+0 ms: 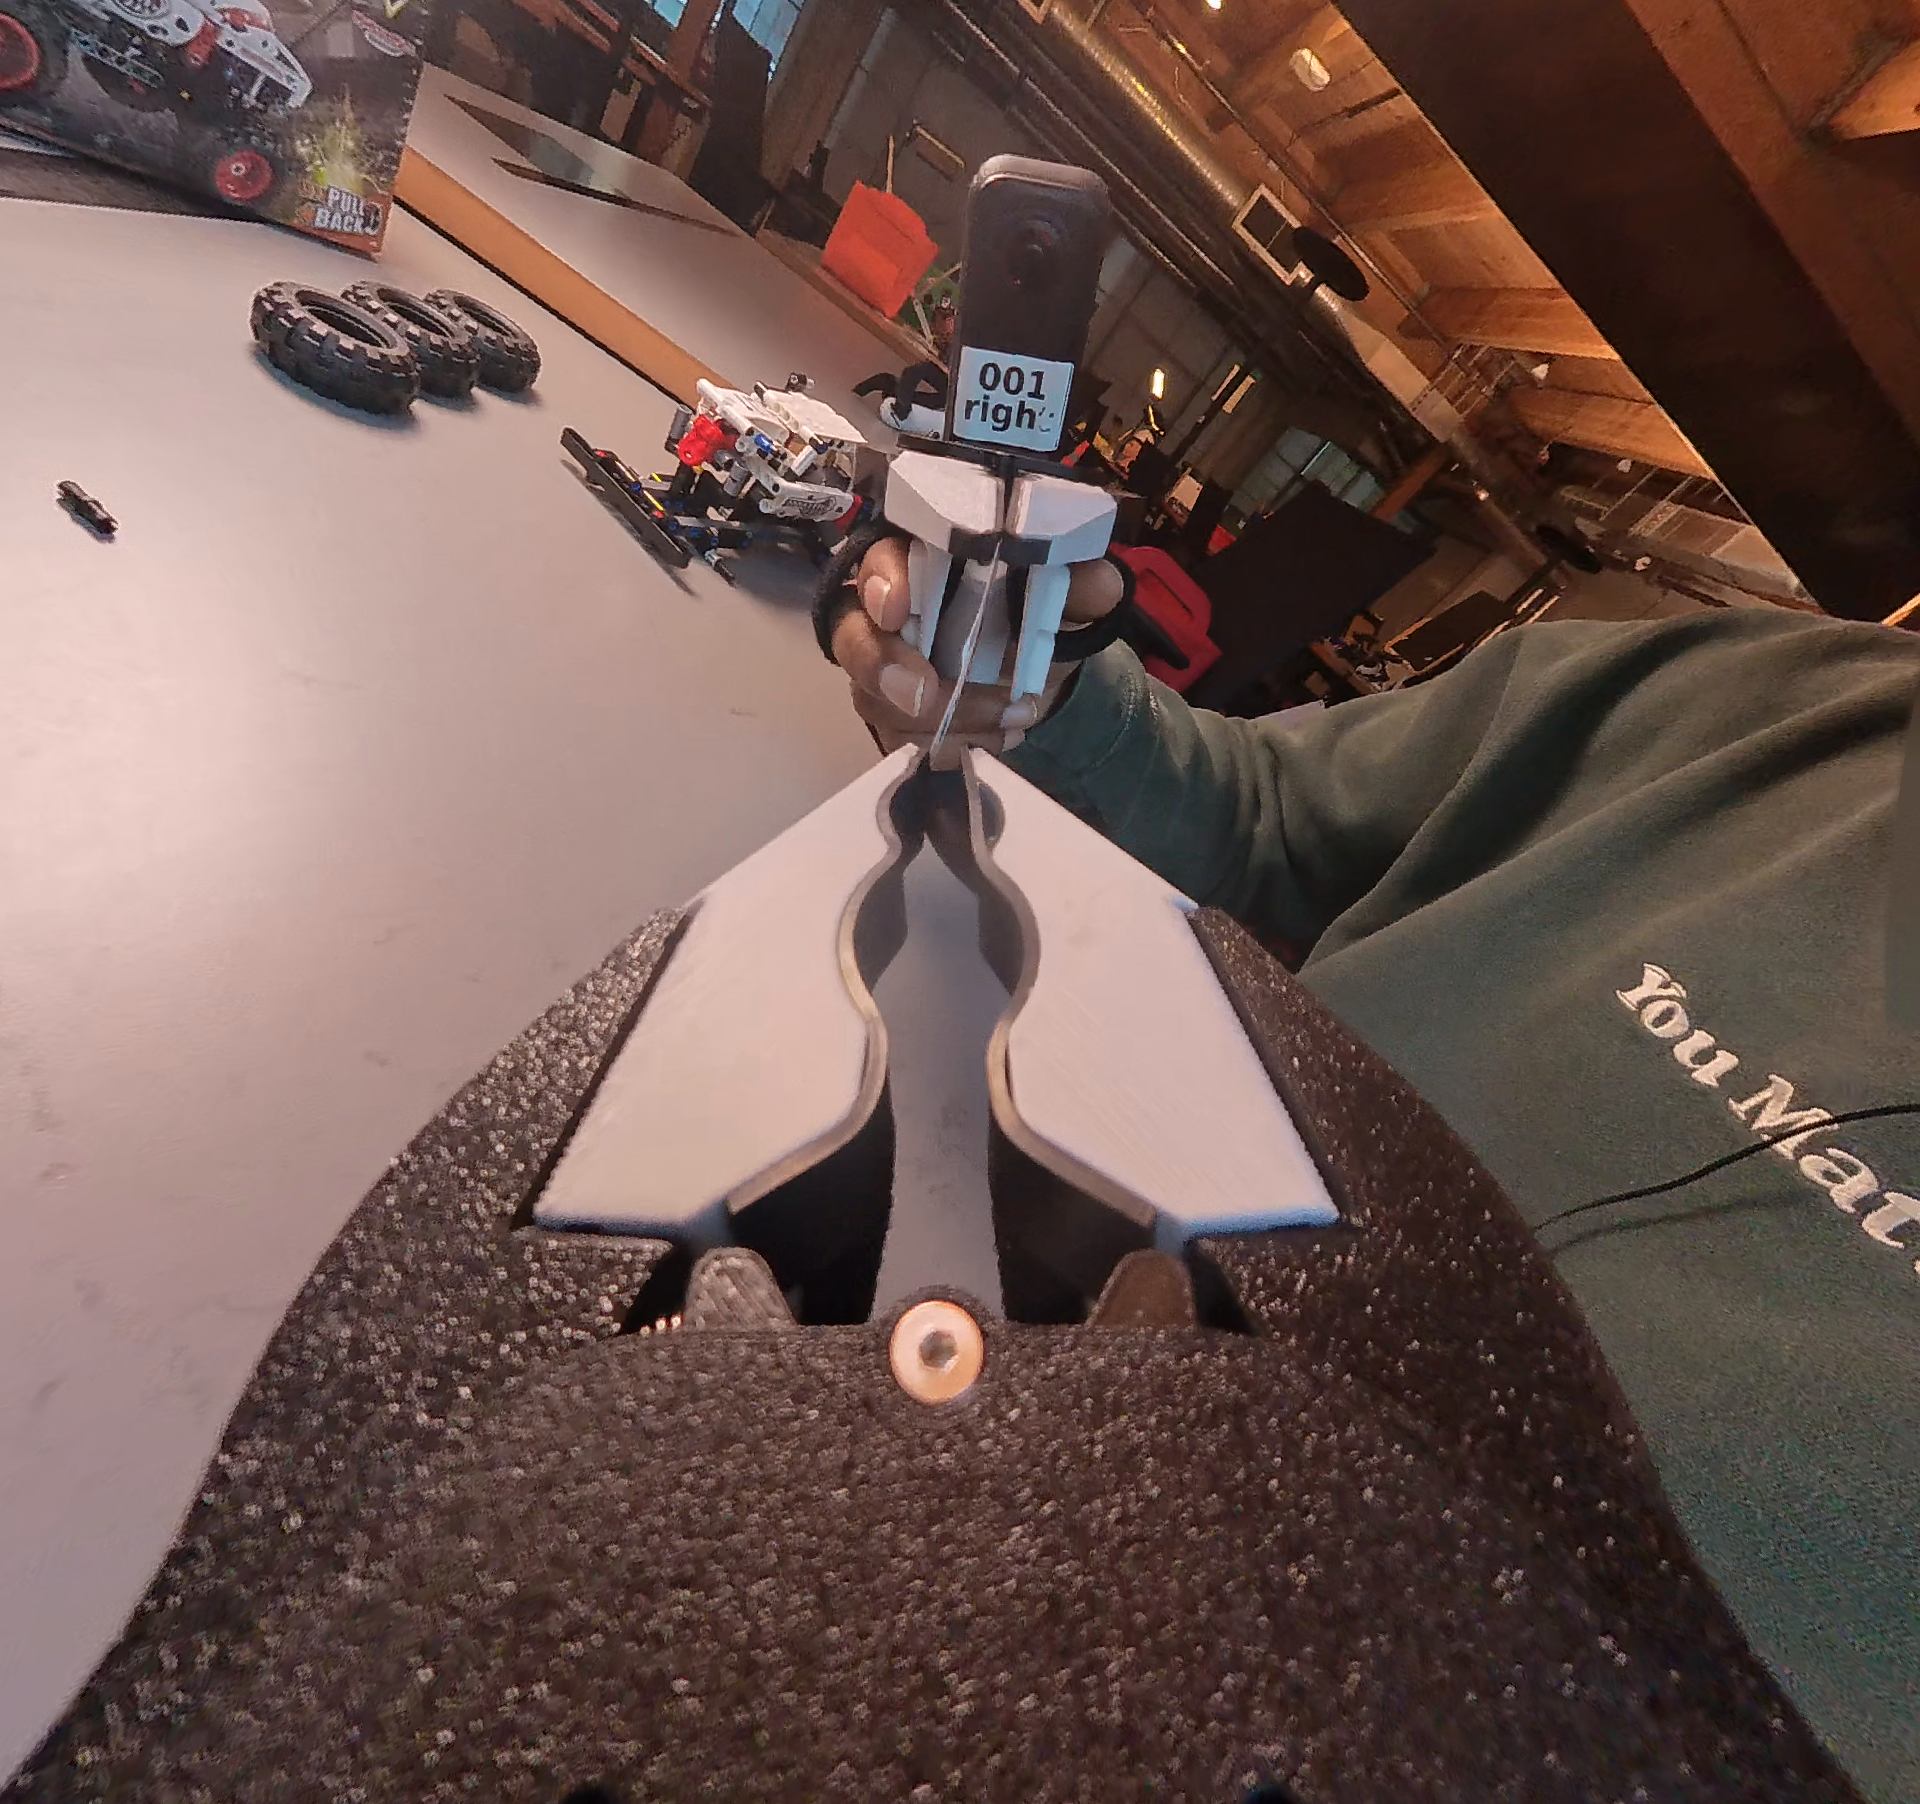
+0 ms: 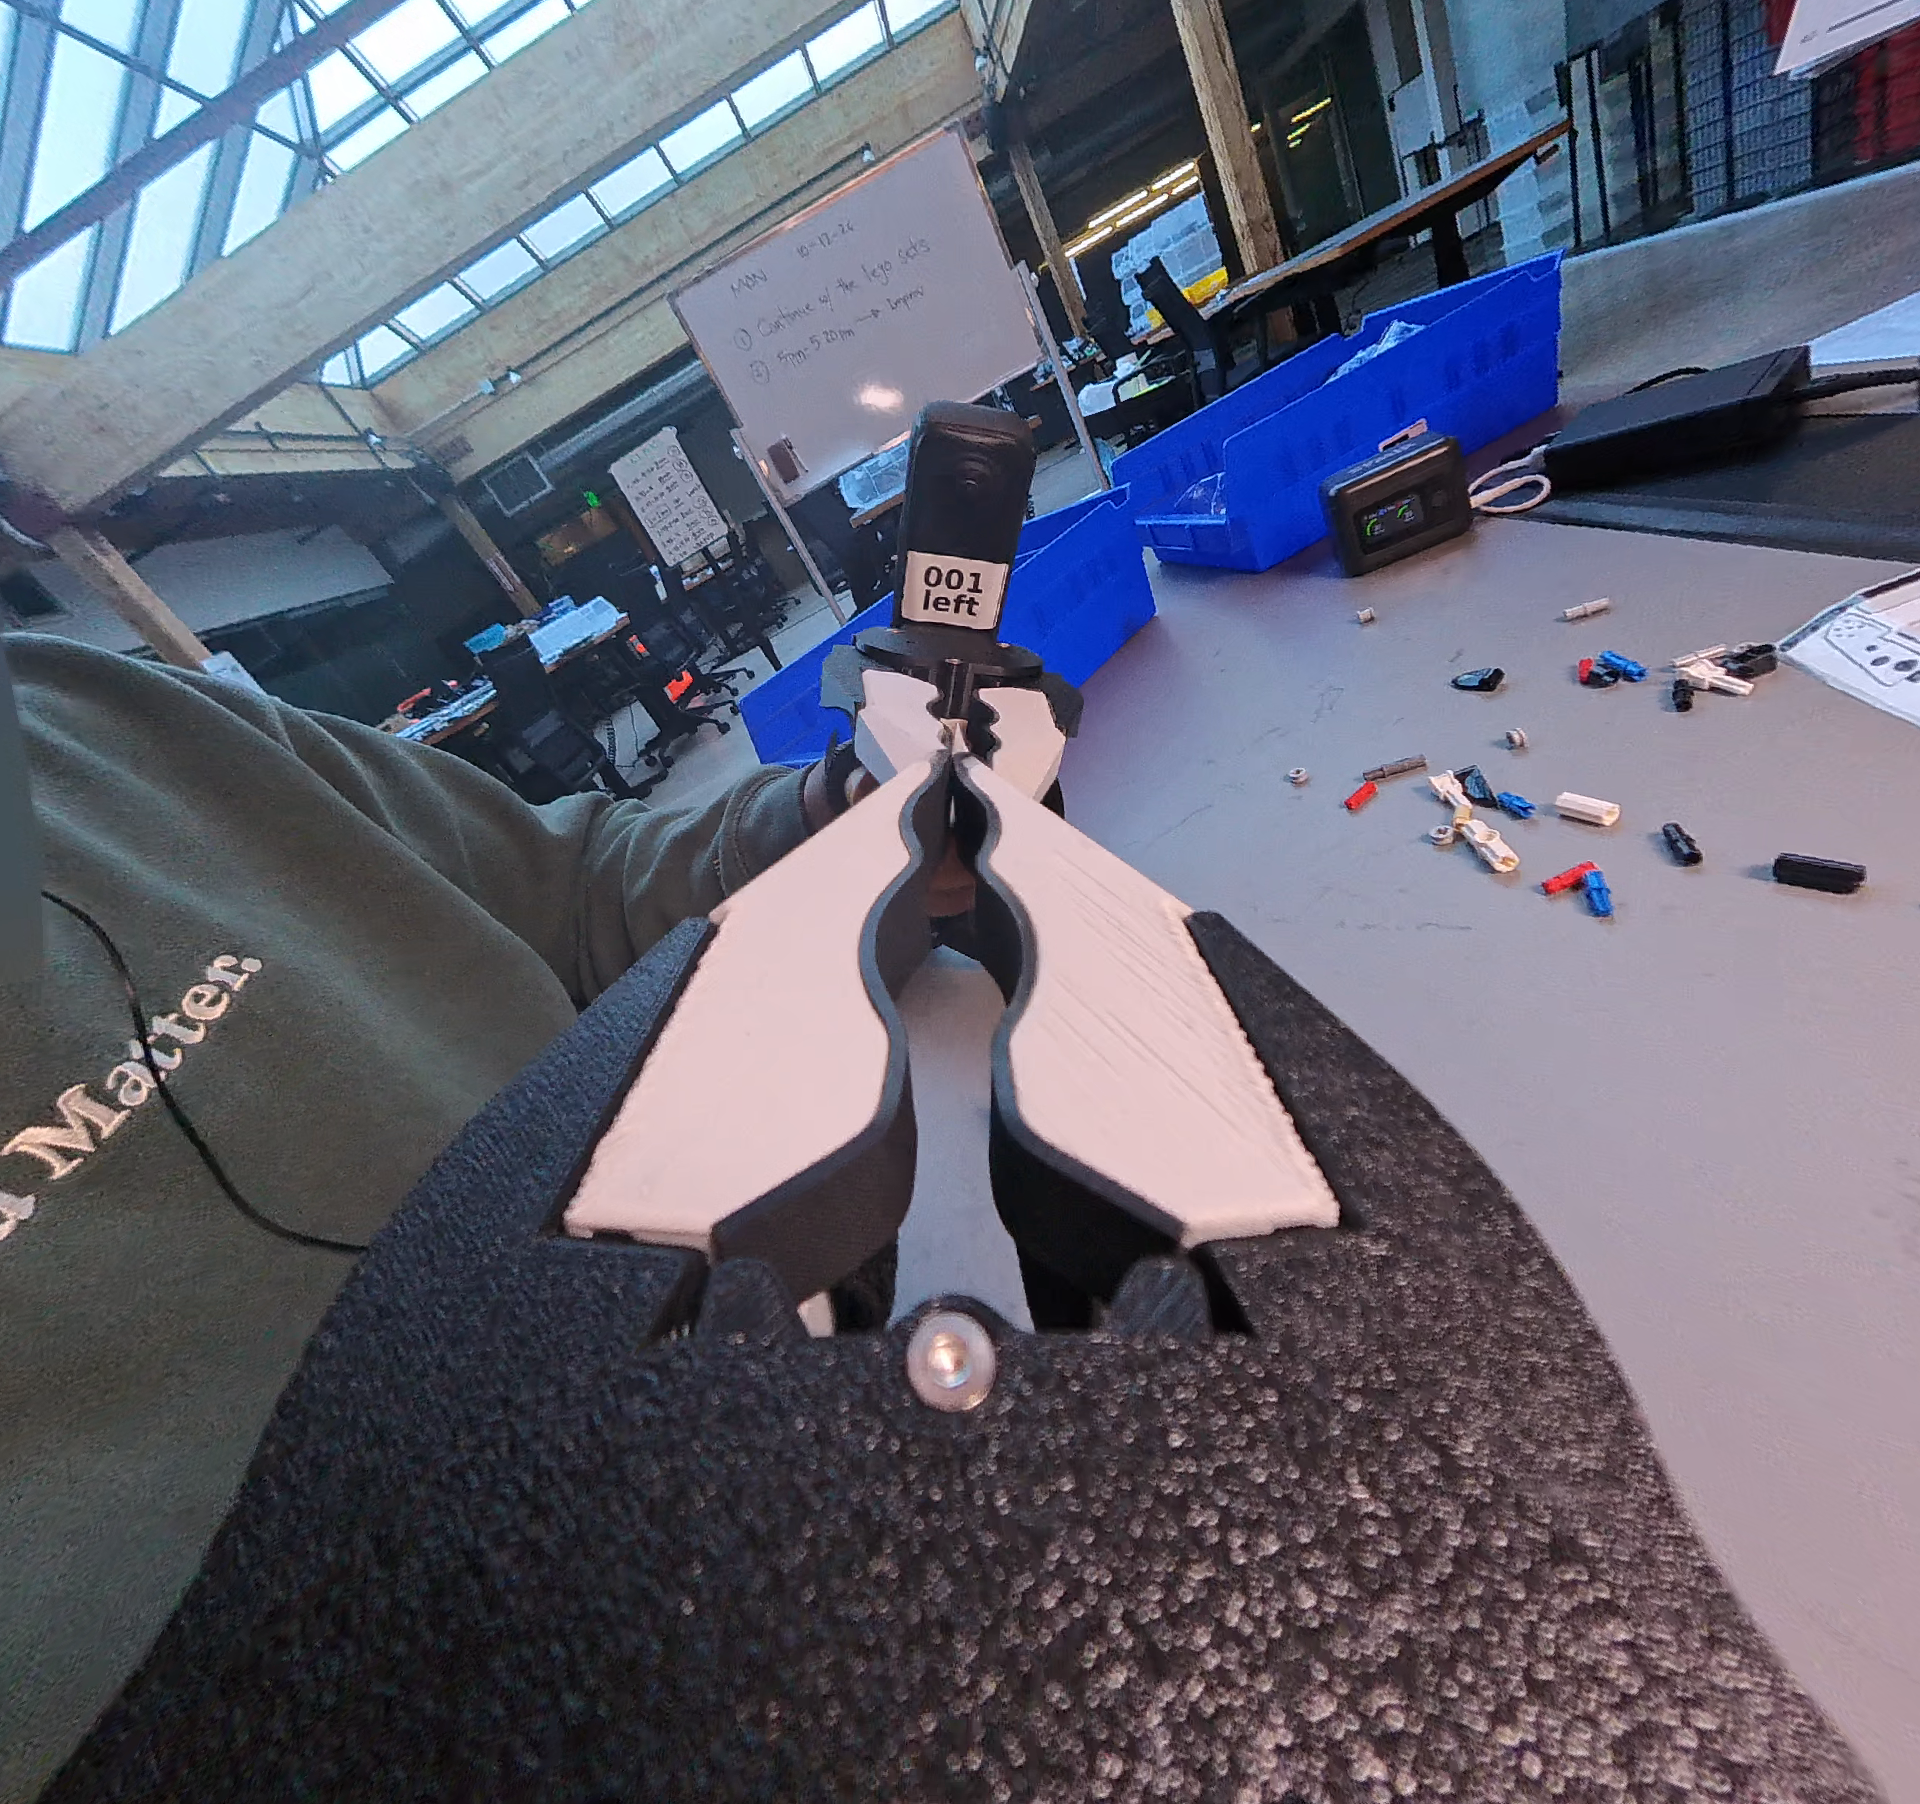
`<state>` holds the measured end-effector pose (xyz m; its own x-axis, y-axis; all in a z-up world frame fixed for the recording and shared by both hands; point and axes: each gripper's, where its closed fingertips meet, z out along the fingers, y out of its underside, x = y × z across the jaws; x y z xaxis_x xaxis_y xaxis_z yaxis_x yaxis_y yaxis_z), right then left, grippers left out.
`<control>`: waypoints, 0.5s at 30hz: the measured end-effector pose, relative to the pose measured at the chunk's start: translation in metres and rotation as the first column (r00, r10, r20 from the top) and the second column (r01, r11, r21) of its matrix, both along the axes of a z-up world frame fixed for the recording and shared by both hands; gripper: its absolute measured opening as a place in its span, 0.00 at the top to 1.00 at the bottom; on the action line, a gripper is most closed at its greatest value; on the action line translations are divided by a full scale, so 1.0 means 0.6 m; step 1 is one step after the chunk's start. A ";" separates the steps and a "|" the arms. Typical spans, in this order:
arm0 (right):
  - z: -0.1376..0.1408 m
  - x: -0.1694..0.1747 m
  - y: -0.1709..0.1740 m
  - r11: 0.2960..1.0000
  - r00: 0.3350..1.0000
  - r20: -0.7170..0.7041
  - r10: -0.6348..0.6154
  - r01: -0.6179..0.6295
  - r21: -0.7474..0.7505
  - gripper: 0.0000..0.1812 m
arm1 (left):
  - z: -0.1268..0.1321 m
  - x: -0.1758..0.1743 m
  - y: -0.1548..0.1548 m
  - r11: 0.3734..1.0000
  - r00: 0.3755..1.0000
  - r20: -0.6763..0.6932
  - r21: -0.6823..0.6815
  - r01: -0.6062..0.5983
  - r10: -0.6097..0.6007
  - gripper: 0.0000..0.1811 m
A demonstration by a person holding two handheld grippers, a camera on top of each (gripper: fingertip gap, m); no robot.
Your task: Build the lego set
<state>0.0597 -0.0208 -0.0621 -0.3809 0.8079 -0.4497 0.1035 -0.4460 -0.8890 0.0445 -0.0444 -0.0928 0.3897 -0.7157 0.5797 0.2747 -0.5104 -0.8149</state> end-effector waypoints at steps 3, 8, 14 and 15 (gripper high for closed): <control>0.001 0.000 0.000 1.000 1.000 -0.002 0.000 0.000 -0.005 1.00 | 0.001 0.001 0.000 1.000 1.000 0.012 -0.003 0.003 -0.003 0.98; -0.001 0.000 0.000 1.000 1.000 -0.001 -0.001 0.001 -0.001 1.00 | 0.003 0.003 -0.001 1.000 1.000 0.024 -0.001 0.006 -0.006 1.00; -0.005 -0.001 0.000 1.000 1.000 0.010 -0.006 0.006 0.014 1.00 | 0.005 -0.002 0.000 1.000 1.000 0.020 -0.011 -0.002 0.003 1.00; -0.009 -0.002 0.000 1.000 1.000 0.021 -0.008 0.008 0.027 1.00 | 0.004 -0.005 0.000 1.000 1.000 0.015 -0.018 -0.006 0.006 1.00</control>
